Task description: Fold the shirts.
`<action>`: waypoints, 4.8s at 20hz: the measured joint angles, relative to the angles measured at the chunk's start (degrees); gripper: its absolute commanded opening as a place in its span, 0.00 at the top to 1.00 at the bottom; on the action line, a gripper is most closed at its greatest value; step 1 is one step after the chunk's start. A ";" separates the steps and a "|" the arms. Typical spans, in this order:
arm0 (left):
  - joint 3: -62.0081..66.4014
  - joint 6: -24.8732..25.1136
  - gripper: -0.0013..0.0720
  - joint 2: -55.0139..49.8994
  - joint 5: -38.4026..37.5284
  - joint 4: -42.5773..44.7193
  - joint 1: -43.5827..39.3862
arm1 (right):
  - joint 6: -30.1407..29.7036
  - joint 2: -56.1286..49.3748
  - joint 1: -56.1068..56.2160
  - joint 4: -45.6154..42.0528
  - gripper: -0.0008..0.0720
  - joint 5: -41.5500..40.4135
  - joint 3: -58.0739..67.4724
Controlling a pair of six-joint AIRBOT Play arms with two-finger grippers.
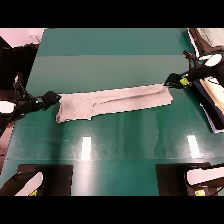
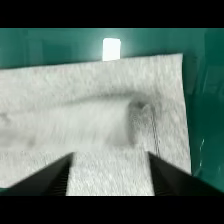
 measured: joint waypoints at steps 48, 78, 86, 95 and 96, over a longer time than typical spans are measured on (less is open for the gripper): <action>38.99 1.75 0.95 -38.86 -12.76 -2.73 -30.05 | -8.31 -3.19 10.64 19.76 0.97 19.19 28.13; 59.12 -6.56 0.95 -21.55 -33.40 32.20 -12.92 | -8.90 -5.18 38.40 20.33 0.97 1.64 31.04; 59.28 -6.62 0.95 -13.27 -38.40 34.36 -7.39 | -15.43 -16.09 53.79 20.35 0.32 -15.76 31.21; 59.28 -6.62 0.95 -12.48 -41.00 34.42 -6.93 | -15.17 -10.34 48.04 10.84 0.32 -11.04 24.98; 59.28 -6.62 0.95 -12.48 -41.16 34.34 -6.93 | -13.88 -9.20 45.24 10.25 0.31 -9.81 22.84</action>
